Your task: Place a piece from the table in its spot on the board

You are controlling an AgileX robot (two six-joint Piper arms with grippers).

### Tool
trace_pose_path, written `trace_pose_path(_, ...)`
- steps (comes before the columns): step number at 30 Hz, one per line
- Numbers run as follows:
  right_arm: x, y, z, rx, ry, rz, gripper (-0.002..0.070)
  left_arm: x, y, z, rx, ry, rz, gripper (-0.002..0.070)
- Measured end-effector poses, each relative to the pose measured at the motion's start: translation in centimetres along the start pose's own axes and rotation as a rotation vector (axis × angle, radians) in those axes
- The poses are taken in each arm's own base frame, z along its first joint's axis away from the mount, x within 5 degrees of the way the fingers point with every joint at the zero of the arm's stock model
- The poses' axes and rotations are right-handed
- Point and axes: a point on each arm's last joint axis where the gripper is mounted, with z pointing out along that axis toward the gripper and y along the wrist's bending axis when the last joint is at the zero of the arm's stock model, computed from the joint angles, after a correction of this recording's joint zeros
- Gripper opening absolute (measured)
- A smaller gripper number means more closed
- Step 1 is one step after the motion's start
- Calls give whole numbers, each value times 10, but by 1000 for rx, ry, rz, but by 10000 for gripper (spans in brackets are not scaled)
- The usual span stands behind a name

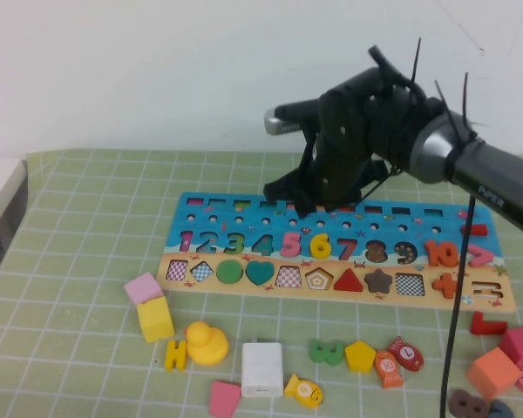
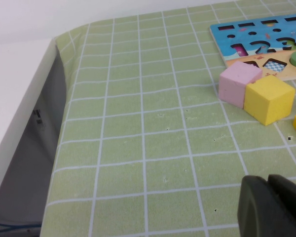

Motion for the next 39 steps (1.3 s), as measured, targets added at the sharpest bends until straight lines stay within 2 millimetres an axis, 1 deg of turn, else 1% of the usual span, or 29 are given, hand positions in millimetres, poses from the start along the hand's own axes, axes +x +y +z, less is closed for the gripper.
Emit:
trace_pose_path(2,-4,0,-6,-3,-21,-6,253,0,0,0,0,0,0,-2)
trace_pose_path(4,-5,0,-6,-4,-30,-7,144,0,0,0,0,0,0,-2)
trace_pose_path(5,-4,0,-5,-2,-28,-8,92,0,0,0,0,0,0,-2)
trace_pose_path(7,-2,-1,4,3,-11,-8,37,0,0,0,0,0,0,-2)
trace_pose_path(10,5,-2,23,20,44,-11,10,0,0,0,0,0,0,-2)
trace_pose_path(13,14,-3,42,36,105,-13,1,0,0,0,0,0,0,-2)
trace_pose_path(18,14,-3,42,39,107,-14,-1,0,0,0,0,0,0,-2)
trace_pose_path(21,12,-4,39,43,110,-12,-1,0,0,0,0,0,0,-2)
trace_pose_path(22,10,-4,35,43,103,-12,-1,0,0,0,-1,0,2,-2)
trace_pose_path(24,5,-5,23,39,82,-8,-1,0,0,0,-1,0,2,-2)
trace_pose_path(26,-1,-2,3,34,43,-15,-1,0,0,0,-1,0,2,-2)
trace_pose_path(28,-6,0,-26,40,-3,-46,-1,0,0,0,-1,0,2,-2)
trace_pose_path(29,-8,0,-38,49,-16,-64,-1,0,0,0,-1,0,2,-2)
trace_pose_path(31,-9,3,-69,65,-44,-124,-1,0,0,0,-1,0,2,-2)
trace_pose_path(35,-4,7,-125,101,-67,-204,-1,0,0,0,-1,0,2,-2)
trace_pose_path(39,1,8,-184,87,-158,-229,-1,0,0,0,-1,0,2,-2)
